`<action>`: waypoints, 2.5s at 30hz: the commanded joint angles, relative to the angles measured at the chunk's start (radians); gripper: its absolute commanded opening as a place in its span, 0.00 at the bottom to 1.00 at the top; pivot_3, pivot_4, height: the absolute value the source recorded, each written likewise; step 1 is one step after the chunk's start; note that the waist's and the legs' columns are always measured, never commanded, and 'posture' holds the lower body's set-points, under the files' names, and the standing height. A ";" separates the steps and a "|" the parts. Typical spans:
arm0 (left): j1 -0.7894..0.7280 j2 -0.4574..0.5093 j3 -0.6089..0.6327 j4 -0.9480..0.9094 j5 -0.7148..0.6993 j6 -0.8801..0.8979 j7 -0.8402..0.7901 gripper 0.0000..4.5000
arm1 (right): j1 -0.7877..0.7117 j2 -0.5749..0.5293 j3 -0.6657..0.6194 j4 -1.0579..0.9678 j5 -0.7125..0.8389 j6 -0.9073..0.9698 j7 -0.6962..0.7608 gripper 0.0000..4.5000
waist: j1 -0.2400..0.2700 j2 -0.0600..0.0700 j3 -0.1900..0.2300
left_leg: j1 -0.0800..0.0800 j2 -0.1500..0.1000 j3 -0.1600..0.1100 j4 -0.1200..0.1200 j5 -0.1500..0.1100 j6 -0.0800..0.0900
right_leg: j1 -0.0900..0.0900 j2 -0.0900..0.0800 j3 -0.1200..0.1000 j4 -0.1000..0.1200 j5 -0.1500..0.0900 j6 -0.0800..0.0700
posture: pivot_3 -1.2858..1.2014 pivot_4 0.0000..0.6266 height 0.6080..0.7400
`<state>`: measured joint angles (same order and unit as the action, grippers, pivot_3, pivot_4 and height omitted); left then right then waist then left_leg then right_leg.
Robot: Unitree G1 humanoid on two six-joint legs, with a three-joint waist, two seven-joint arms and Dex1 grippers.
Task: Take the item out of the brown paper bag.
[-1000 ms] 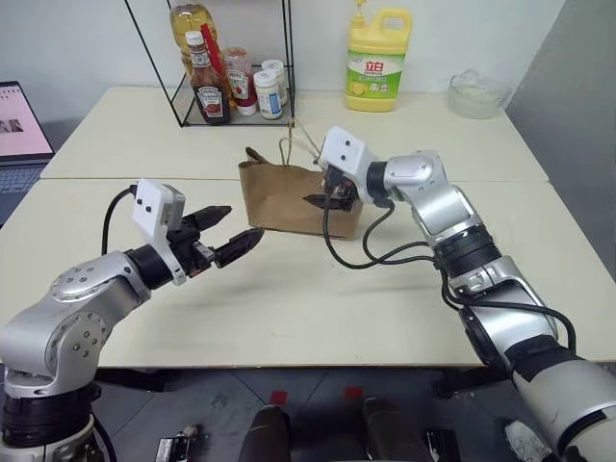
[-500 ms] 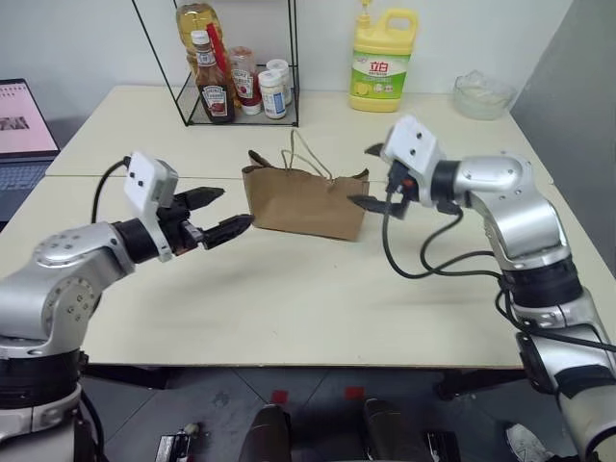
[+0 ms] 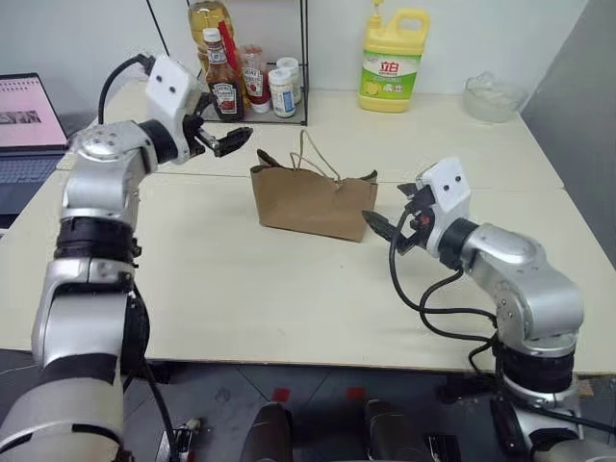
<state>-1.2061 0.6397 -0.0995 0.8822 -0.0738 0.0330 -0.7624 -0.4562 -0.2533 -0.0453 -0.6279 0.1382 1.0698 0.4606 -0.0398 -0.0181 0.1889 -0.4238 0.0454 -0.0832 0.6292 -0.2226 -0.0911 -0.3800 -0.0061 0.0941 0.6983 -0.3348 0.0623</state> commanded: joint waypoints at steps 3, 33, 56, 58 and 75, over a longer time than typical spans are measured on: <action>-0.148 -0.070 -0.071 0.263 0.165 -0.194 0.075 1.00 | 0.072 0.029 0.017 -0.112 0.008 0.021 -0.095 0.99 | -0.004 0.000 0.000 | -0.003 -0.001 0.001 0.000 0.000 0.000 | -0.003 0.000 0.001 0.000 0.000 0.000 | 0.52 0.24 1.00; 0.520 0.136 -0.050 -0.835 0.049 0.295 -0.517 1.00 | 0.052 -0.103 0.031 0.143 0.054 -0.182 -0.084 0.99 | -0.037 0.000 0.000 | -0.003 0.000 0.000 0.001 0.002 0.000 | -0.005 0.000 0.002 0.007 0.000 0.000 | 0.52 0.24 1.00; 0.453 0.218 -0.131 -0.610 0.003 -0.512 -0.796 1.00 | 0.166 -0.310 0.034 0.096 0.177 -0.315 0.153 0.99 | -0.024 0.000 0.000 | -0.001 0.000 0.000 0.001 0.003 0.002 | -0.005 0.001 0.002 0.009 0.000 0.000 | 0.52 0.24 1.00; 0.455 0.206 -0.143 -0.601 0.002 -0.543 -0.800 1.00 | 0.175 -0.314 0.035 0.079 0.188 -0.312 0.158 0.99 | -0.022 0.000 0.000 | -0.001 0.000 0.000 0.001 0.003 0.002 | -0.004 0.001 0.002 0.009 0.000 0.000 | 0.52 0.24 1.00; 0.510 0.126 -0.215 -0.549 0.048 -0.729 -0.737 1.00 | 0.186 -0.326 0.011 0.016 0.231 -0.240 0.111 0.99 | -0.019 0.000 0.000 | -0.001 0.000 0.000 0.002 0.003 0.002 | -0.004 0.001 0.002 0.010 0.000 0.000 | 0.52 0.24 1.00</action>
<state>-0.7031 0.7605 -0.3128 0.3314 -0.0265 -0.6527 -1.5108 -0.2620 -0.5695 -0.0026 -0.5717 0.3493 0.8265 0.5808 -0.0589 -0.0181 0.1888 -0.4251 0.0458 -0.0830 0.6314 -0.2193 -0.0892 -0.3841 -0.0051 0.0965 0.7082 -0.3350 0.0619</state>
